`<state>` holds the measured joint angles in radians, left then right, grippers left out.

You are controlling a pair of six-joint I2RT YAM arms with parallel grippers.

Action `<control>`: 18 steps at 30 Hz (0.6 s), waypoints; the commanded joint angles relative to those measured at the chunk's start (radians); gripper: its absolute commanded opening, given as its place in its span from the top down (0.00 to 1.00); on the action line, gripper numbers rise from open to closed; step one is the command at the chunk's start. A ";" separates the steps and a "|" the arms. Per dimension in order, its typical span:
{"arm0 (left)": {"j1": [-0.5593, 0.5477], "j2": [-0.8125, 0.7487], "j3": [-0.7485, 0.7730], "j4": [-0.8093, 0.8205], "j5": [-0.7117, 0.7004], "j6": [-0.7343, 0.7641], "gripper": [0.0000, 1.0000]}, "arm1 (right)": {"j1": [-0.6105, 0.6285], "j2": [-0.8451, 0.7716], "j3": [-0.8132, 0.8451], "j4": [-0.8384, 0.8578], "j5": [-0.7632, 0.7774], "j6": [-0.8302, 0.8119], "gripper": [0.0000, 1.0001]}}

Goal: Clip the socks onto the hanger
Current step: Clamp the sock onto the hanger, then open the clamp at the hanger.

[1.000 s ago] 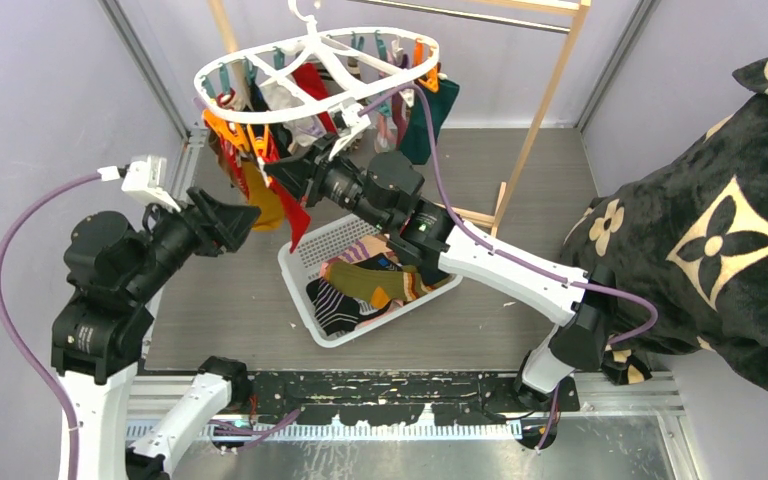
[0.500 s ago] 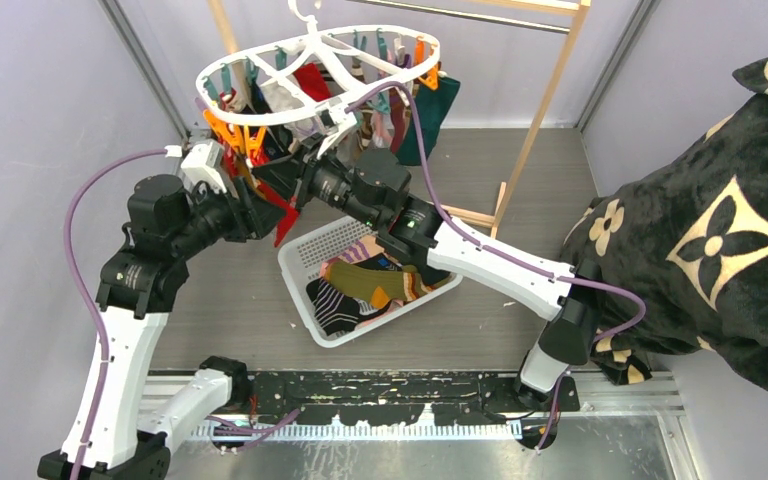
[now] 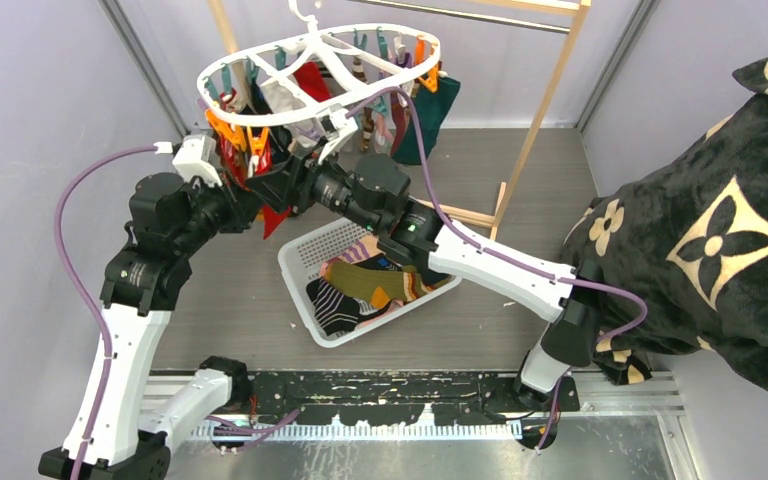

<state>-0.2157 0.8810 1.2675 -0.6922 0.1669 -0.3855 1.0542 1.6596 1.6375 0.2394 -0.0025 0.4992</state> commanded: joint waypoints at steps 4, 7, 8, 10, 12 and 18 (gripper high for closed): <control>0.003 -0.021 0.046 -0.011 -0.148 0.039 1.00 | -0.109 -0.197 -0.194 0.033 -0.026 0.031 0.24; 0.003 -0.032 0.042 -0.018 -0.155 0.041 1.00 | -0.173 -0.249 -0.275 0.047 -0.087 0.059 0.24; 0.004 -0.034 0.043 -0.022 -0.158 0.039 1.00 | -0.194 -0.257 -0.290 0.054 -0.114 0.067 0.24; 0.001 -0.030 0.050 -0.029 -0.159 0.036 1.00 | -0.230 -0.259 -0.306 0.081 -0.152 0.087 0.24; 0.003 -0.025 0.058 -0.037 -0.173 0.032 1.00 | -0.255 -0.248 -0.300 0.117 -0.191 0.101 0.24; 0.003 -0.010 0.089 -0.051 -0.193 0.030 1.00 | -0.294 -0.162 -0.235 0.231 -0.303 0.147 0.24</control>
<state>-0.2157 0.8684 1.3033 -0.7570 0.0055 -0.3603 0.7780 1.4544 1.3392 0.3176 -0.1913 0.5922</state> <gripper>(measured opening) 0.011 0.761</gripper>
